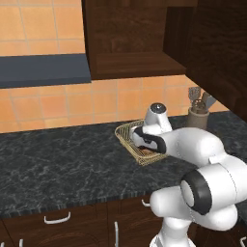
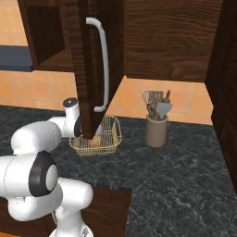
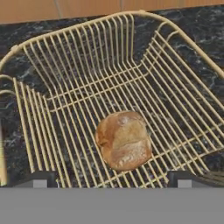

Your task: Open the cabinet, pick up the bread from the cabinet and place it in the basket. Then move the basket to the dining counter.

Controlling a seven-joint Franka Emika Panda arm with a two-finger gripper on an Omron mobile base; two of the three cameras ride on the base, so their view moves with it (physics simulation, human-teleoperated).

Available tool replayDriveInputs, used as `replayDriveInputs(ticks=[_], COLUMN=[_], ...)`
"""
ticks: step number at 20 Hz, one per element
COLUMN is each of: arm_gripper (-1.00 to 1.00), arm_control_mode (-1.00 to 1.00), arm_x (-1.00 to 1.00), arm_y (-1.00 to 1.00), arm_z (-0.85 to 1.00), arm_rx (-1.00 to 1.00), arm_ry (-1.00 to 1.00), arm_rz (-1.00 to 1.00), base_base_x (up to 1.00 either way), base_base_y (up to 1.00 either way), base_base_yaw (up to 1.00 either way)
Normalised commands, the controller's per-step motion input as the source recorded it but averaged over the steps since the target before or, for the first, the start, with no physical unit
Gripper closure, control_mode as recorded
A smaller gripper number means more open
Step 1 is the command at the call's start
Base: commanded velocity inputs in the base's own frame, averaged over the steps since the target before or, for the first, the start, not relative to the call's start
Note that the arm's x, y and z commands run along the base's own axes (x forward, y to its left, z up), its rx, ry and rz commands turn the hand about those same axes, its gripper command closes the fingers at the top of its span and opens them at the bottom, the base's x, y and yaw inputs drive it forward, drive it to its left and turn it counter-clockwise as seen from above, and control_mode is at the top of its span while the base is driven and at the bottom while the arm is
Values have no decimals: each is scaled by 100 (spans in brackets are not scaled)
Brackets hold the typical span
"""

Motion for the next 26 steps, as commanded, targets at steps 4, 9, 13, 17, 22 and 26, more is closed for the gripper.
replayDriveInputs(ticks=[4, 9, 13, 17, 22, 26], arm_gripper=[-100, -100, -100, -100, -100, -100], arm_control_mode=[-100, -100, -100, -100, -100, -100], arm_x=[-50, -60, -51, -18, 0, -13], arm_y=[39, -20, -26, -31, 0, 0], arm_z=[38, 29, 0, 0, 0, -7], arm_rx=[-7, -3, 7, 19, 15, 13], arm_ry=[1, 0, 8, 5, 0, 0], arm_rz=[9, 0, -16, -19, -24, -28], base_base_x=[0, 0, 0, 0, 0, 0], base_base_y=[0, 0, 0, 0, 0, 0], base_base_yaw=[0, 0, 0, 0, 0, 0])
